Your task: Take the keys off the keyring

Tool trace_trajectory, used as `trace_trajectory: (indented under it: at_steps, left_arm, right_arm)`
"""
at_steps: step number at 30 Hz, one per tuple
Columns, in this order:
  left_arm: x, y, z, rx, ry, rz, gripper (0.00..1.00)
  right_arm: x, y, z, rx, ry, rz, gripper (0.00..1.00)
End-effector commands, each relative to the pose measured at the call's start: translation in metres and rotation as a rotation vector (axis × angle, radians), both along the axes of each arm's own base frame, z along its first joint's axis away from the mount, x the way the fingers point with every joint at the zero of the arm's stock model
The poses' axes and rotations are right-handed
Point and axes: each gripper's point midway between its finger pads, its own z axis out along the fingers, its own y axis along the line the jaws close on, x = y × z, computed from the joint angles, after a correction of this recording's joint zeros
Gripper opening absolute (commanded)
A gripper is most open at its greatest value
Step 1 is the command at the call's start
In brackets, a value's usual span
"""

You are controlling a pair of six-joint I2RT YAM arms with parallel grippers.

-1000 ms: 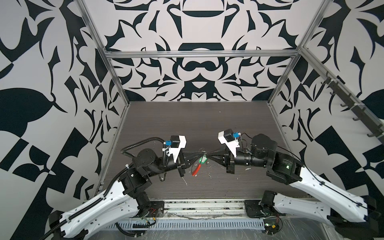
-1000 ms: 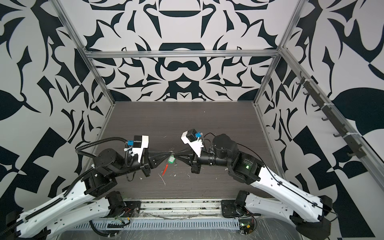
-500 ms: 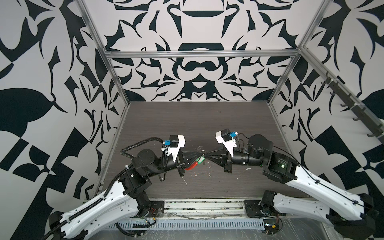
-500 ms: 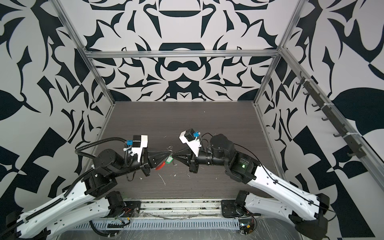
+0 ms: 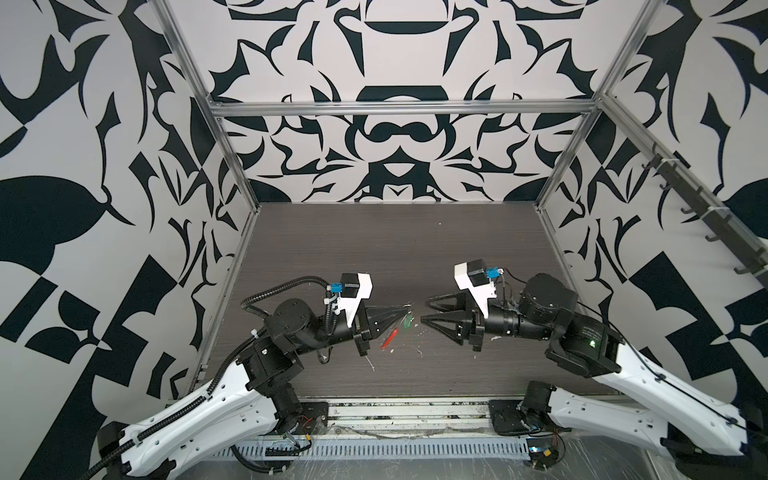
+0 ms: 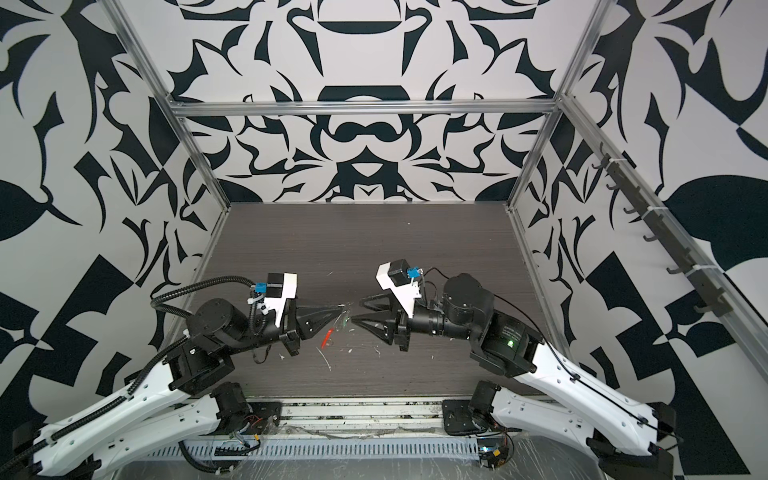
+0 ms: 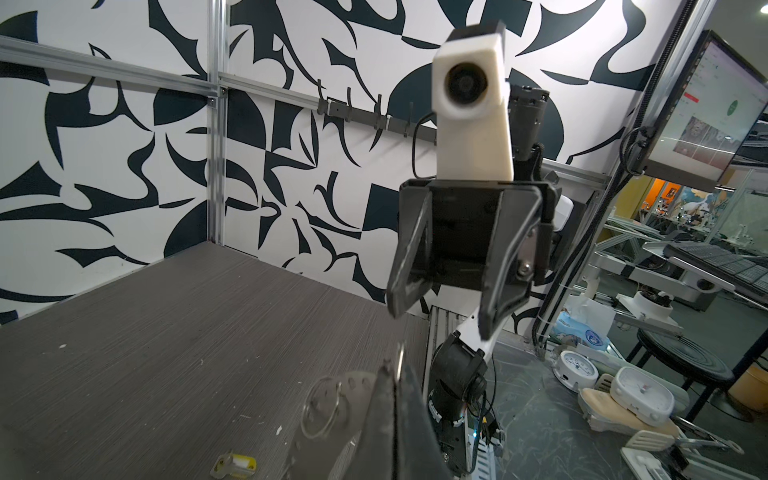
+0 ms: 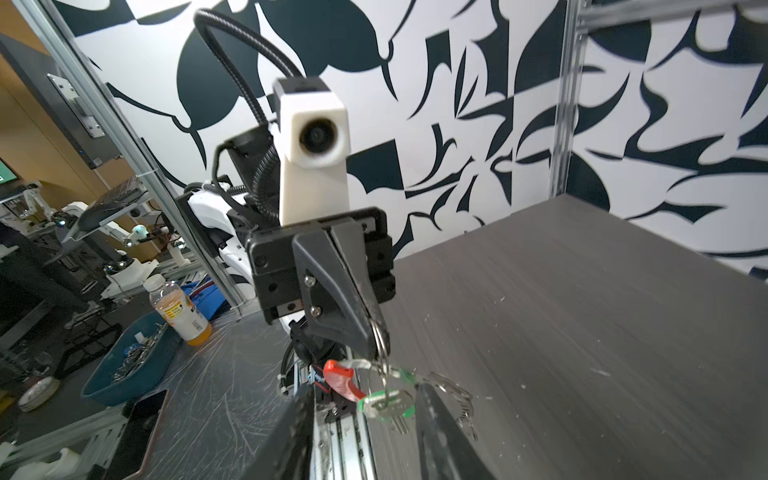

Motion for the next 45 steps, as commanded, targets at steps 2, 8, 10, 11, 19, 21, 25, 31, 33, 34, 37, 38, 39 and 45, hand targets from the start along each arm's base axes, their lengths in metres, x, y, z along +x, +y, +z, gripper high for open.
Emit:
trace_trajectory:
  at_steps: [2,8,10,11,19,21,25,31,33,34,37,38,39,45]
  left_arm:
    - [-0.006,0.003,0.016,-0.046,-0.037,-0.019,0.0]
    - [-0.006,0.004,0.017,-0.059,-0.042,-0.016,0.0]
    - [-0.006,0.005,0.019,-0.064,-0.044,-0.013,0.0]
    - [-0.006,0.005,0.018,-0.062,-0.044,-0.014,0.0]
    - [-0.005,0.004,0.019,-0.063,-0.044,-0.01,0.0]
    - [-0.005,0.005,0.019,-0.066,-0.044,-0.008,0.0]
    - [-0.005,0.006,0.02,-0.068,-0.046,-0.005,0.0]
    - [-0.005,0.006,0.021,-0.067,-0.043,-0.006,0.0]
    - [-0.005,0.006,0.021,-0.067,-0.043,-0.005,0.0]
    - [-0.005,0.006,0.021,-0.065,-0.04,-0.005,0.0]
    - [-0.005,0.007,0.02,-0.052,-0.027,0.0,0.0]
    - [-0.004,0.008,0.019,-0.045,-0.022,0.006,0.03]
    - [-0.004,0.009,0.018,-0.039,-0.016,0.013,0.13]
    - [-0.008,0.018,0.01,0.016,0.002,0.027,0.42]
  right_arm:
    - [-0.001,0.012,0.017,0.052,-0.019,0.041,0.44]
    - [0.001,0.024,0.003,0.025,0.024,0.076,0.37]
    - [0.0,0.026,0.001,0.024,0.032,0.087,0.32]
    - [-0.001,0.026,0.001,0.025,0.034,0.092,0.3]
    - [-0.001,0.028,-0.001,0.022,0.044,0.102,0.16]
    - [-0.001,0.028,-0.001,0.019,0.046,0.101,0.23]
    - [0.0,0.027,-0.005,0.012,0.051,0.09,0.2]
    - [0.001,0.027,-0.007,0.007,0.053,0.087,0.01]
    - [0.002,0.027,-0.006,0.003,0.054,0.081,0.0]
    - [0.002,0.027,-0.006,0.0,0.058,0.078,0.0]
    - [0.002,0.023,-0.006,-0.015,0.068,0.067,0.0]
    - [0.001,0.021,-0.007,-0.028,0.069,0.065,0.0]
    - [0.001,0.019,-0.009,-0.048,0.071,0.059,0.0]
    - [-0.001,0.007,-0.016,-0.149,0.078,0.055,0.0]
